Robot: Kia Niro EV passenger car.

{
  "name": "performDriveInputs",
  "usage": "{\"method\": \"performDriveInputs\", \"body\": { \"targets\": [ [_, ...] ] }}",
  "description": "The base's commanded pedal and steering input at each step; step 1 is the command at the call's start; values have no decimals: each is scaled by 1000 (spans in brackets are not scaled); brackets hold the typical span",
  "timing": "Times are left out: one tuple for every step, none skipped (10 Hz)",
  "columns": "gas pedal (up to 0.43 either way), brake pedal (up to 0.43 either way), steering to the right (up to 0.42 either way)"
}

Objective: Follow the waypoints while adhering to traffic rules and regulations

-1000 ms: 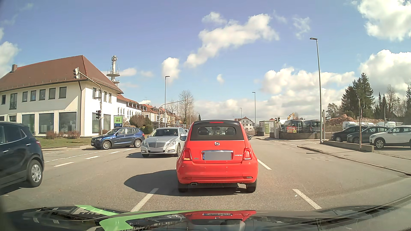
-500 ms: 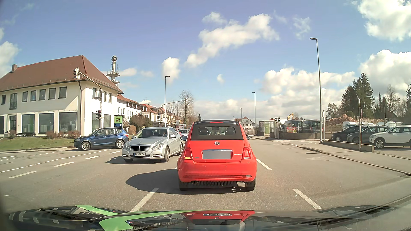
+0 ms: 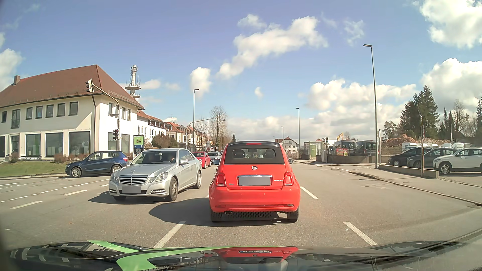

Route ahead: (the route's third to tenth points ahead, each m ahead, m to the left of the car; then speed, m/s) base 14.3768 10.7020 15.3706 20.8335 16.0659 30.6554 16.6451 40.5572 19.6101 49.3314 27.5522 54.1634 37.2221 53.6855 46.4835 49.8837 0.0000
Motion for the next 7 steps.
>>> {"method": "performDriveInputs", "body": {
  "targets": [
    [0, 274, 0],
    [0, 274, 0],
    [0, 274, 0],
    [0, 274, -1],
    [0, 274, 0],
    [0, 274, -1],
    [0, 274, 0]
  ]
}}
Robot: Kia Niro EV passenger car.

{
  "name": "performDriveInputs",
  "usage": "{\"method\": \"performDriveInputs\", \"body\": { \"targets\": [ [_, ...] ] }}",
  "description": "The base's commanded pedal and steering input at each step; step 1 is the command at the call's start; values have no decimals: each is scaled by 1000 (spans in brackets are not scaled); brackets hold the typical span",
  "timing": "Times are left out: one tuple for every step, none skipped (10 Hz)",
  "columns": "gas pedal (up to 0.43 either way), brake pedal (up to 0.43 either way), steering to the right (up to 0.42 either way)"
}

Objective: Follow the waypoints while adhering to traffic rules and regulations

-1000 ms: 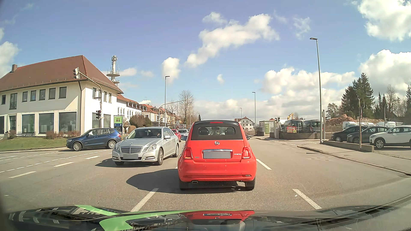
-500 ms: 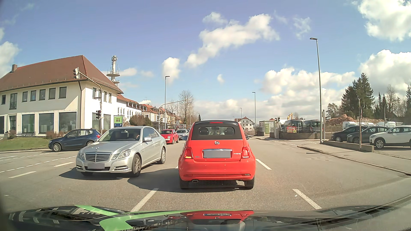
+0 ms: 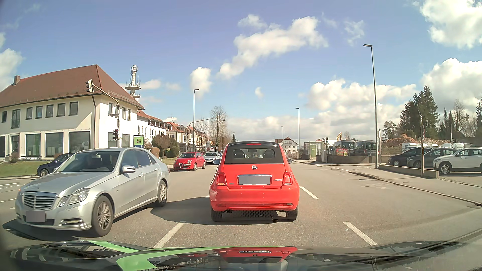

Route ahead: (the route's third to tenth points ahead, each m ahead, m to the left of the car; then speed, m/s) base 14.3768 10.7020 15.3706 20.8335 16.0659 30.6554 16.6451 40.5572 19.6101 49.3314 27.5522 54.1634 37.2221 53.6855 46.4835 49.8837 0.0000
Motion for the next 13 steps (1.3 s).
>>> {"method": "performDriveInputs", "body": {
  "targets": [
    [0, 274, 0],
    [0, 274, 0],
    [0, 274, 0],
    [0, 274, 0],
    [0, 274, -1],
    [0, 274, 0],
    [0, 274, 0],
    [0, 274, 0],
    [0, 274, 0],
    [0, 274, 0],
    [0, 274, 0],
    [0, 274, 0],
    [0, 274, 0]
  ]
}}
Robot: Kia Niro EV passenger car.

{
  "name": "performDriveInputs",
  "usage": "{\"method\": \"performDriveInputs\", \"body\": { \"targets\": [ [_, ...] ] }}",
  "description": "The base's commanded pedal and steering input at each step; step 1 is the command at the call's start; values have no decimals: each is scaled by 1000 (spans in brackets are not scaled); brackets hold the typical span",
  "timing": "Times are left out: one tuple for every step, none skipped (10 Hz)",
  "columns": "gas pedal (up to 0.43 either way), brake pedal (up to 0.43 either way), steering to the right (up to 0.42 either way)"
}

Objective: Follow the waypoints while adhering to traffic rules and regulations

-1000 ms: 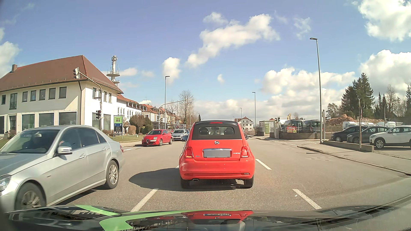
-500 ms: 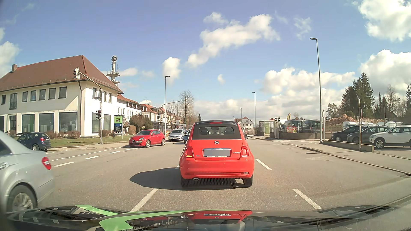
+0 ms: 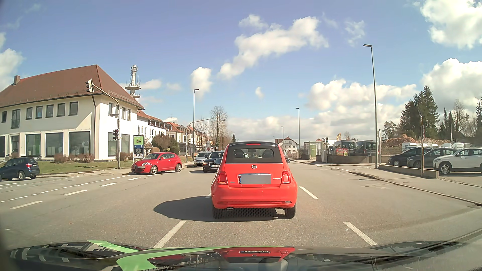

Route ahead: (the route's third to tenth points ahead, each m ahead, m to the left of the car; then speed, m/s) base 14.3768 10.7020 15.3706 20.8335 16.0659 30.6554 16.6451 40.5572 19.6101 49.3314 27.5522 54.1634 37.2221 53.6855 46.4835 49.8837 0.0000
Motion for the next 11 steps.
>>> {"method": "performDriveInputs", "body": {
  "targets": [
    [0, 274, -1],
    [0, 274, 0],
    [0, 274, 0],
    [0, 274, 0],
    [0, 274, 0],
    [0, 274, 0],
    [0, 274, 0],
    [0, 274, 0],
    [0, 274, 0],
    [0, 274, 0],
    [0, 274, 0]
  ]
}}
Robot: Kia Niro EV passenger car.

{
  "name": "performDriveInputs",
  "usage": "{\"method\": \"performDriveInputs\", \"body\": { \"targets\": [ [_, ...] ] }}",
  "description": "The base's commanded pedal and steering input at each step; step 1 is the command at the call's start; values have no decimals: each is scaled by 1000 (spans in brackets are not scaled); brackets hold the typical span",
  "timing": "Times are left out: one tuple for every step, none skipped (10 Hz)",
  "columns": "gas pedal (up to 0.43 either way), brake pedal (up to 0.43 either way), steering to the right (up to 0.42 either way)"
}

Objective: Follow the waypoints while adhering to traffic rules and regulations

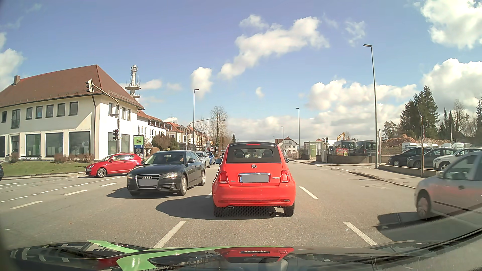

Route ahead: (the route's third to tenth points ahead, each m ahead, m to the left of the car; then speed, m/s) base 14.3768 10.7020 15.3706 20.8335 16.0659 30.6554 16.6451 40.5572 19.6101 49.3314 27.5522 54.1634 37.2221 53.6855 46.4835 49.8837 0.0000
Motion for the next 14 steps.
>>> {"method": "performDriveInputs", "body": {
  "targets": [
    [0, 274, 0],
    [0, 274, -1],
    [0, 274, 0],
    [0, 274, 0],
    [0, 274, -1],
    [0, 274, 0],
    [0, 274, 0],
    [0, 274, 0],
    [0, 274, 0],
    [0, 274, -1],
    [0, 268, 0],
    [0, 274, 0],
    [0, 268, 0],
    [0, 268, 0]
  ]
}}
